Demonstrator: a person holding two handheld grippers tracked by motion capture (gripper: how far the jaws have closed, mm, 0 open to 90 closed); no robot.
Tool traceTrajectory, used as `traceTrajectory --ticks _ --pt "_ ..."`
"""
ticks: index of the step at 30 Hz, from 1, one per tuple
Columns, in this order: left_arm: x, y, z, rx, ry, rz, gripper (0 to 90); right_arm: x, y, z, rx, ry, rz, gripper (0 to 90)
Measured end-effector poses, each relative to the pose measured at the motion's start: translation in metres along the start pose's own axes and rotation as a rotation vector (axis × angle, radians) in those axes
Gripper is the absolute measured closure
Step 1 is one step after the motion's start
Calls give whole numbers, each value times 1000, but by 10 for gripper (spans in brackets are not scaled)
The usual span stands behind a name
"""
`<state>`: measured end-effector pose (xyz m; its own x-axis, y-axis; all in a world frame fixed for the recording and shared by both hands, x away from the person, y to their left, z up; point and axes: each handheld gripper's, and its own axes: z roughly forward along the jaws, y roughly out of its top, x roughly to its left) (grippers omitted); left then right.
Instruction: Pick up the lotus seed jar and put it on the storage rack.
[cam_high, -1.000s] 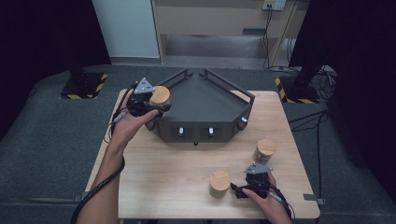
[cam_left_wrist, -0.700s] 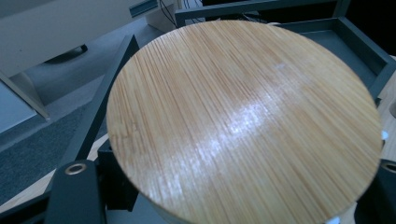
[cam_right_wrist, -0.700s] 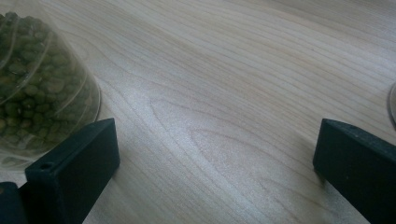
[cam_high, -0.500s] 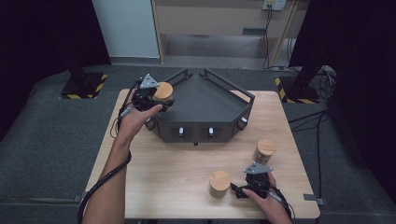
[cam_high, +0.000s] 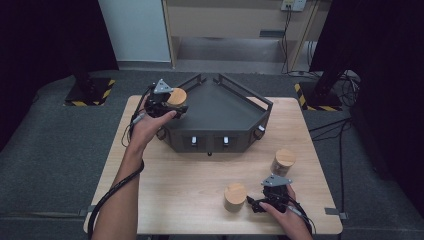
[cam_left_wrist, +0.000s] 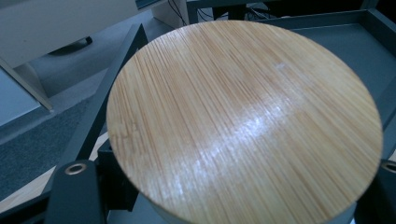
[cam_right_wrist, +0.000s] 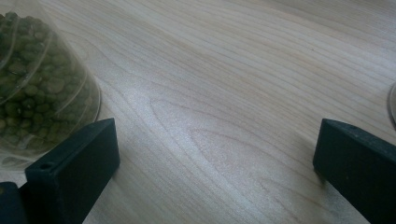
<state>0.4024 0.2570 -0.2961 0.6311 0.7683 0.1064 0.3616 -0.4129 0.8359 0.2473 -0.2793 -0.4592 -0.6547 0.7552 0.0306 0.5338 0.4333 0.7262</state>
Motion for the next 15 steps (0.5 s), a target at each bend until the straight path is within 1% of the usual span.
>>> traceTrajectory --ticks 5,9,15 --pt "-1 0 5 2 -4 -7 246 0 0 0 0 0 0 4" --pt "-2 1 9 7 -5 0 246 0 0 0 0 0 0 4" --pt "-1 -1 13 13 -6 -4 246 0 0 0 0 0 1 4"
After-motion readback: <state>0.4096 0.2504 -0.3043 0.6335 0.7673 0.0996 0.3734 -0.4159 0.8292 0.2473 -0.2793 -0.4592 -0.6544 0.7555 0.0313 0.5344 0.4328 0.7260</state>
